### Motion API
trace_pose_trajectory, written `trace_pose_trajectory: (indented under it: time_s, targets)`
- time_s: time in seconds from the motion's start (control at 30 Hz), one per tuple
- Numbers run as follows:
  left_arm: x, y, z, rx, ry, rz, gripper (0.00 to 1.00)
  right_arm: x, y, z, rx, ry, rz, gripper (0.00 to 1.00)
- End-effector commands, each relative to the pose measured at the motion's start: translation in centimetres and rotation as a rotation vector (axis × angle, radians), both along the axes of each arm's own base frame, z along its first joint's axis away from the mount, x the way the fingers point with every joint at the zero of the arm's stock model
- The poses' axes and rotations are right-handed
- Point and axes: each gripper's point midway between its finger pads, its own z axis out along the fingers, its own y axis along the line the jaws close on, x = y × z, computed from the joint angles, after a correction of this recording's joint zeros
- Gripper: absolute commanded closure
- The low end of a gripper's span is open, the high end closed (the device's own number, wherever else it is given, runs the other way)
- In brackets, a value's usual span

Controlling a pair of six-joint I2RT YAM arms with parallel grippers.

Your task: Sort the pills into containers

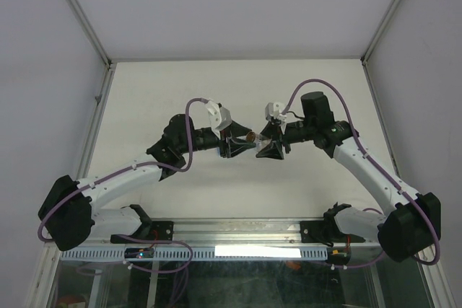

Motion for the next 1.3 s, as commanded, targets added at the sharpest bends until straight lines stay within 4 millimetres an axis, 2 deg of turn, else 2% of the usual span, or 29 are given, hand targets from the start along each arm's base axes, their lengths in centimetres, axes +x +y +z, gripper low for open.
trace_pose_trajectory:
  time_s: [0.0,0.03,0.13,0.23,0.47,0.57,0.63,0.77,0.9,1.03,1.13,1.27]
  targets:
    - [-2.8,0.4,0.4,-0.024,-0.162,-0.240,0.53,1.7,0.1,2.2,0.041,-0.102,-0.035,1.00]
    - [-2.4,0.6,0.7,-0.041,-0.145,-0.213,0.38,1.7,0.1,2.2,0.041,-0.102,-0.035,1.00]
    - [-1.5,1.8,2.3,-0.132,-0.143,-0.093,0.03,1.7,0.1,2.3,0.042,-0.105,-0.034,1.00]
    - [-1.5,3.4,3.0,-0.218,-0.091,-0.002,0.01,1.7,0.1,2.3,0.043,-0.106,-0.034,1.00]
    - [-1.7,5.7,2.6,-0.324,0.175,0.117,0.01,1.7,0.1,2.1,0.041,-0.100,-0.032,1.00]
    - [-1.2,6.4,3.6,-0.399,0.276,0.165,0.01,1.8,0.1,2.1,0.040,-0.101,-0.033,1.00]
    - [-0.2,6.4,3.8,-0.402,0.368,0.225,0.04,1.8,0.1,2.0,0.038,-0.099,-0.035,1.00]
    - [2.3,5.4,3.1,-0.281,0.500,0.378,0.21,1.9,0.1,1.9,0.036,-0.098,-0.036,1.00]
    - [2.2,3.5,3.4,-0.183,0.463,0.431,0.30,1.9,0.1,1.9,0.035,-0.097,-0.038,1.00]
    - [2.2,1.8,3.6,-0.130,0.451,0.396,0.43,1.9,0.1,1.9,0.035,-0.095,-0.037,1.00]
    - [2.2,1.0,3.9,-0.106,0.436,0.377,0.47,1.9,0.1,1.9,0.037,-0.096,-0.037,1.00]
    - [2.2,0.4,4.0,-0.094,0.428,0.358,0.61,1.9,0.1,1.9,0.035,-0.097,-0.038,1.00]
